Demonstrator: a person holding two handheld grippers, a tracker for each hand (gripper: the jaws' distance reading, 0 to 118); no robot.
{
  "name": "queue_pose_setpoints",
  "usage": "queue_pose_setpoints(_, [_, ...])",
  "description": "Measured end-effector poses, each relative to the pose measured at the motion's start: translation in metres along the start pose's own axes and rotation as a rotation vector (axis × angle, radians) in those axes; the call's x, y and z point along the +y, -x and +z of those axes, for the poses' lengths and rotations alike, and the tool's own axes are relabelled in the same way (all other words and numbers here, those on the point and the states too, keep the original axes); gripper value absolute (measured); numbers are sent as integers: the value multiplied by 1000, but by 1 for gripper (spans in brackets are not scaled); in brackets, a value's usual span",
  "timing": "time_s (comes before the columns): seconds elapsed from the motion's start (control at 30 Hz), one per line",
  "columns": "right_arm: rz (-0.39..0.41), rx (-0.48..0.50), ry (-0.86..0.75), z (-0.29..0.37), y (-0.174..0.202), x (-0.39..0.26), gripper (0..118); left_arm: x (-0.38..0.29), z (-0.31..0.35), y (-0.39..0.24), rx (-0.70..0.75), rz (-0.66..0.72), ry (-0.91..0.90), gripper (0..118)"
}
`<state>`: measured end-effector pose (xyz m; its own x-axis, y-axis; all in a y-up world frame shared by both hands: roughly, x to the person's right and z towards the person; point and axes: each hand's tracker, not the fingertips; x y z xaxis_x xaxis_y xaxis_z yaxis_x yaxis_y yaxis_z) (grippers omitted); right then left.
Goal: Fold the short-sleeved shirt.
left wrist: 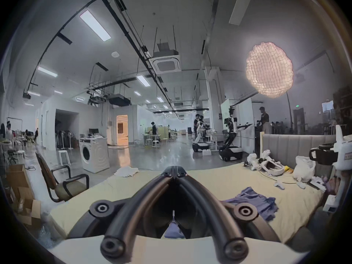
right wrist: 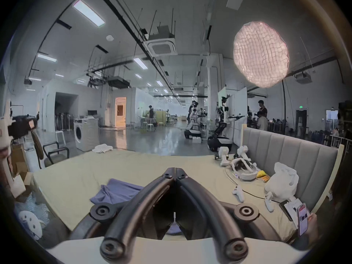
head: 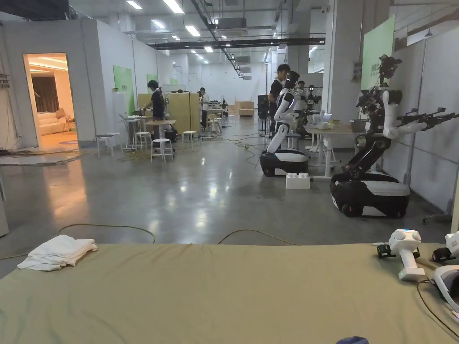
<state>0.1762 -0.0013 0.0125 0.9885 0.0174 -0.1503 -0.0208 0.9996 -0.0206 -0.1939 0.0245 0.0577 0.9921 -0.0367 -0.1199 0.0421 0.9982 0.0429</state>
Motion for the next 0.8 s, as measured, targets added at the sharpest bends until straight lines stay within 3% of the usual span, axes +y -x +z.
queue_pose_setpoints(0.17, [54, 10, -34, -2, 10, 5, 0, -1, 1, 0, -41, 14, 26, 0])
queue_pose_setpoints(0.33, [21, 31, -7, -12, 3, -4, 0, -3, -11, 6, -65, 56, 48, 0])
queue_pose_setpoints(0.53, [-47, 40, 88, -21, -10, -27, 0, -50, -62, 29, -147, 203, 232, 0])
queue_pose_setpoints(0.57, [-49, 37, 111, -25, -13, -32, 0, -64, -83, 33, -147, 208, 316, 4])
queue_pose_setpoints(0.67, [-73, 40, 175, -33, -20, -46, 0, -120, -146, 42, -177, 187, 531, 74])
queue_pose_setpoints(0.7, [-91, 41, 195, -37, -23, -51, 0, -141, -166, 43, -171, 184, 584, 82])
queue_pose_setpoints(0.8, [-122, 33, 236, -44, -31, -62, 0, -203, -226, 52, -145, 240, 724, 82])
